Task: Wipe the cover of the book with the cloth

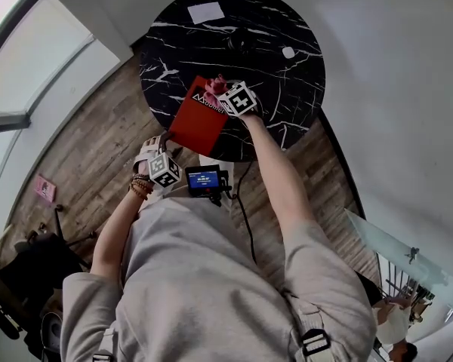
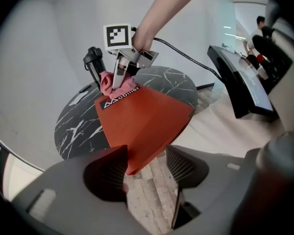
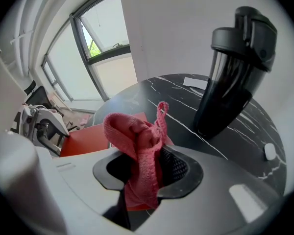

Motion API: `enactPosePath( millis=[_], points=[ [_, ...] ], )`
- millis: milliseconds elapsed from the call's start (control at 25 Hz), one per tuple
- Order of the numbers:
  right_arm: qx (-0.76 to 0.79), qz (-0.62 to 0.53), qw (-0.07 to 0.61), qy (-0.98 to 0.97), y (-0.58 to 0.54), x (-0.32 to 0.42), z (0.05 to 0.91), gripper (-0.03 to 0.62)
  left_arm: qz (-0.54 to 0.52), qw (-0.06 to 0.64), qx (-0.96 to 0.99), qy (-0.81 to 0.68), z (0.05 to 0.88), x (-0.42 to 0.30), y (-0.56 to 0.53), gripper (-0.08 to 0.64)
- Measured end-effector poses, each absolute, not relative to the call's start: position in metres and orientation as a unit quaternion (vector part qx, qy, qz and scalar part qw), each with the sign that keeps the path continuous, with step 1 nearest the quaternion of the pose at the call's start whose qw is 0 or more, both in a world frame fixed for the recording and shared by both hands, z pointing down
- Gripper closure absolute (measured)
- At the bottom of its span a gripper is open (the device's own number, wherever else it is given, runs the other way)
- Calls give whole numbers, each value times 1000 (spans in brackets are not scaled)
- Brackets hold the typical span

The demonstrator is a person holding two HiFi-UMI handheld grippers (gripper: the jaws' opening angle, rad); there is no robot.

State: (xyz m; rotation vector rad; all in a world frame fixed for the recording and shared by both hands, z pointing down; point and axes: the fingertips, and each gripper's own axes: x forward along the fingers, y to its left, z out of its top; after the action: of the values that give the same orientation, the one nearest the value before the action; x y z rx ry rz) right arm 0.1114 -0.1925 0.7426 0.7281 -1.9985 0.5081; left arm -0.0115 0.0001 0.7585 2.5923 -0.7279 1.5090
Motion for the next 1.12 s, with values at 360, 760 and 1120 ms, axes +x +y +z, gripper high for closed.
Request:
enactPosePath(
  millis=[360, 760, 1120],
  points=[
    [309, 195, 452, -814, -184, 109, 745, 440, 485, 31, 844, -227, 758, -12, 2, 318],
    [305, 186, 443, -822, -173, 102, 743, 442, 479, 44, 847, -225, 757, -12, 1, 316],
    [294, 176, 444, -828, -162, 95, 746, 442, 479, 51, 847, -223, 757, -11, 1, 316]
  ],
)
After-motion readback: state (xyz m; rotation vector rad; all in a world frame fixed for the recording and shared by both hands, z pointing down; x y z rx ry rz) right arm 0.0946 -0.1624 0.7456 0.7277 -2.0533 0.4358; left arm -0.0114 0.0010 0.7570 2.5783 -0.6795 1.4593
